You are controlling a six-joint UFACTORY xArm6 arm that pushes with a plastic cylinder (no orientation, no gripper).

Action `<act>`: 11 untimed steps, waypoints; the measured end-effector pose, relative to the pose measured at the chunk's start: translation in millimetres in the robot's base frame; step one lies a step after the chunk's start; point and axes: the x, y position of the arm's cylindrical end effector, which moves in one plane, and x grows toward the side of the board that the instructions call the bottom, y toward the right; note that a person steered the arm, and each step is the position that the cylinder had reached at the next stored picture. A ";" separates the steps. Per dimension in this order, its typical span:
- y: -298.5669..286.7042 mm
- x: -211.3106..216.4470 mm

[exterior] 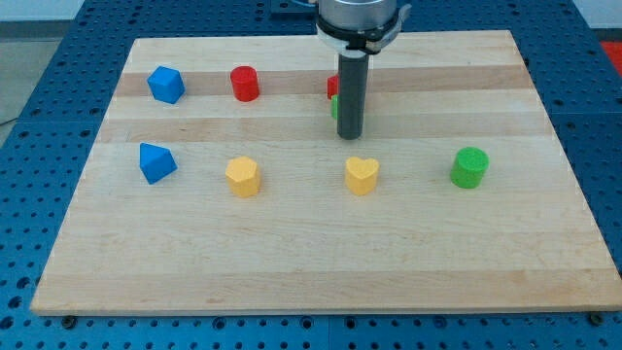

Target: Point your arm to the red circle

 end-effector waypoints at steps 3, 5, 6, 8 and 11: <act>-170.3 -5.4; -204.5 -103.1; -172.1 -125.5; -202.8 -73.2; -123.5 -111.4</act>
